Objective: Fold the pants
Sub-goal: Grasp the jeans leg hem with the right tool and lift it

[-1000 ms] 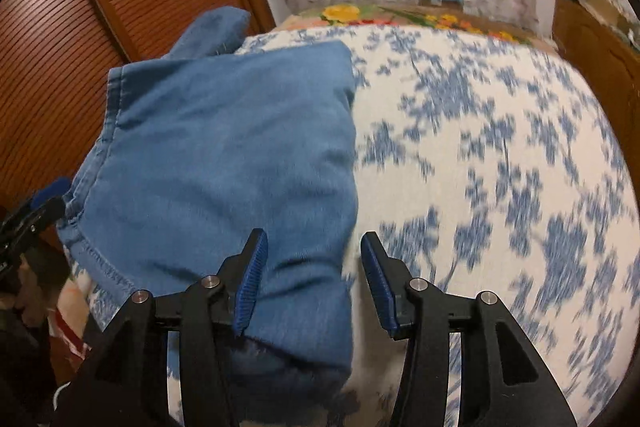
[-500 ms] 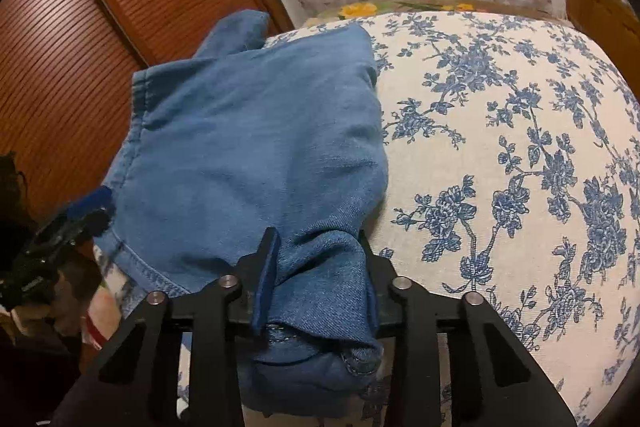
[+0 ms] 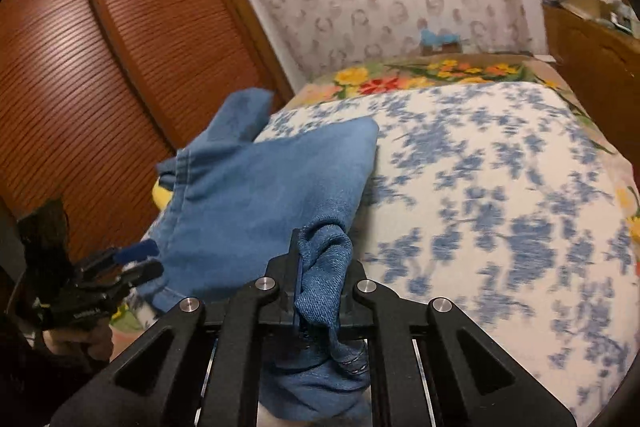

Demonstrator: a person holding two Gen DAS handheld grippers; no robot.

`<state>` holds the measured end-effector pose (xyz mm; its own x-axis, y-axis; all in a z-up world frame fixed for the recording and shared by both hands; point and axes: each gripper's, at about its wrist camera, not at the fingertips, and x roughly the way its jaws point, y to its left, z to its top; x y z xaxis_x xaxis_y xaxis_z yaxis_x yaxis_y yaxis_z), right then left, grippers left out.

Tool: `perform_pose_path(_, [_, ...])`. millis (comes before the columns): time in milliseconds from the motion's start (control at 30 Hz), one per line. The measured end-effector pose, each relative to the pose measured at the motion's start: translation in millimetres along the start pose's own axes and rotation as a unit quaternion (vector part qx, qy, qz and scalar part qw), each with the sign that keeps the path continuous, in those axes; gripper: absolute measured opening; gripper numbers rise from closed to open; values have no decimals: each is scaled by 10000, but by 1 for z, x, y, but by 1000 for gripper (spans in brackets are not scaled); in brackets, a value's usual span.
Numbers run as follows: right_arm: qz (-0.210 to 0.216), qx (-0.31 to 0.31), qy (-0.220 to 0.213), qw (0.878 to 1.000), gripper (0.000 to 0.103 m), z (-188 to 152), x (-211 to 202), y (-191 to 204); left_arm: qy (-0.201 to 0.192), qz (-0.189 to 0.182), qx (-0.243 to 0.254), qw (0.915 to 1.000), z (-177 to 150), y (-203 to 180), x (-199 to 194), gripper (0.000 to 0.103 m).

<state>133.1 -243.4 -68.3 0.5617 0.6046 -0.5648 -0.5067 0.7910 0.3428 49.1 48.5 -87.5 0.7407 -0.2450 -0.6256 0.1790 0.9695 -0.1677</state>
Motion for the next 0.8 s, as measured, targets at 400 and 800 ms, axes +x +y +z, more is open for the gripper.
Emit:
perform_pose_path(400, [304, -476, -183, 9982, 7, 17, -14, 33, 143, 144, -108, 9997, -10, 11, -7, 58])
perform_pose_path(800, [1282, -1462, 81, 9809, 7, 27, 27, 160, -451, 717, -665, 9942, -11, 77, -72, 58])
